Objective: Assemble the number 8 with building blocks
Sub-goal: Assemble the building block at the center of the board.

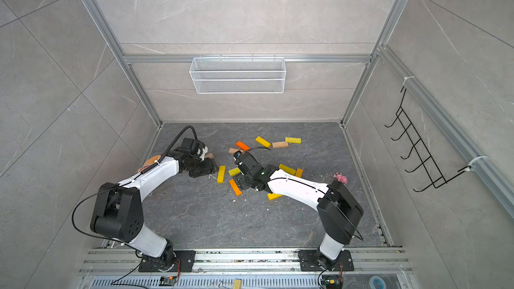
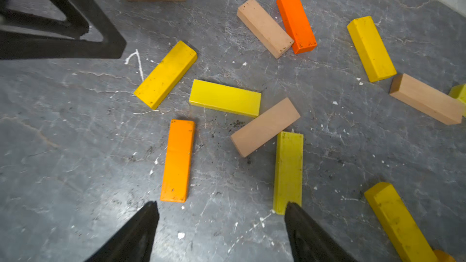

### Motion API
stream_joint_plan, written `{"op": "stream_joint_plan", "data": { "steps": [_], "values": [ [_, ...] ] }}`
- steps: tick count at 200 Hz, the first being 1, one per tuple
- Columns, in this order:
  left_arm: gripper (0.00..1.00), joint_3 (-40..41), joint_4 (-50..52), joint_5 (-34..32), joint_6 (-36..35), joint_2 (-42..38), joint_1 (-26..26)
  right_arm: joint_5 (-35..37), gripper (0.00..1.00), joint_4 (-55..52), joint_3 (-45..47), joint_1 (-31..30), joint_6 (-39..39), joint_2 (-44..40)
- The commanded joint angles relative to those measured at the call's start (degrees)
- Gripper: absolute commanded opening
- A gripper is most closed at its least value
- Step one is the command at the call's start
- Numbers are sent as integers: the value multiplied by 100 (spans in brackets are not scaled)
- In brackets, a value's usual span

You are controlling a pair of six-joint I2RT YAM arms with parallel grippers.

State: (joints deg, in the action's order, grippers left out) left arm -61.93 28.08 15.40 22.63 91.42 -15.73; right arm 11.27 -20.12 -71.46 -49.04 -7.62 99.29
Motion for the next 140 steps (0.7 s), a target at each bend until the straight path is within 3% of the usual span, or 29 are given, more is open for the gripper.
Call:
{"op": "stream_joint_plan", "data": {
  "steps": [1, 77, 140],
  "values": [
    [70, 125, -802, 613, 634, -168, 72, 20, 82, -214, -496, 81, 291, 401],
    [82, 799, -2210, 987, 1863, -32, 390, -129, 79, -398, -1541, 332, 557, 1725],
    [80, 817, -2372, 921, 1712, 79, 386, -205, 80, -510, -1956, 395, 595, 2341]
  ]
}}
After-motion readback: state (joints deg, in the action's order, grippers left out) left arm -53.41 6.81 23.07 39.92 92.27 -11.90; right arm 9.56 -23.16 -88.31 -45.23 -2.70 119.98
